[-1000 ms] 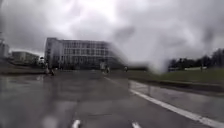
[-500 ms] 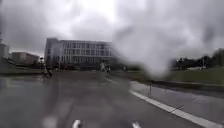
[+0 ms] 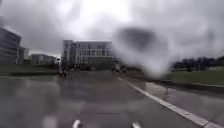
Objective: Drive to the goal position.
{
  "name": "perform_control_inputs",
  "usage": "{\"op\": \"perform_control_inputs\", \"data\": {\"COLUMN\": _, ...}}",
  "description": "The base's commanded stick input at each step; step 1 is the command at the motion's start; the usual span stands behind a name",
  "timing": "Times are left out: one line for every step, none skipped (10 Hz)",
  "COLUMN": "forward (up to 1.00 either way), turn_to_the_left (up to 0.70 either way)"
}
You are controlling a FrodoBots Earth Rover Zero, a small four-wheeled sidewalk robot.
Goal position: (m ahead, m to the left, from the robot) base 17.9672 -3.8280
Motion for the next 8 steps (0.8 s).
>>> {"op": "perform_control_inputs", "data": {"forward": 0.7, "turn_to_the_left": 0.0}}
{"op": "perform_control_inputs", "data": {"forward": 0.7, "turn_to_the_left": 0.0}}
{"op": "perform_control_inputs", "data": {"forward": 0.7, "turn_to_the_left": 0.0}}
{"op": "perform_control_inputs", "data": {"forward": 0.7, "turn_to_the_left": 0.0}}
{"op": "perform_control_inputs", "data": {"forward": 0.7, "turn_to_the_left": 0.0}}
{"op": "perform_control_inputs", "data": {"forward": 0.7, "turn_to_the_left": 0.0}}
{"op": "perform_control_inputs", "data": {"forward": 0.7, "turn_to_the_left": 0.0}}
{"op": "perform_control_inputs", "data": {"forward": 0.7, "turn_to_the_left": 0.0}}
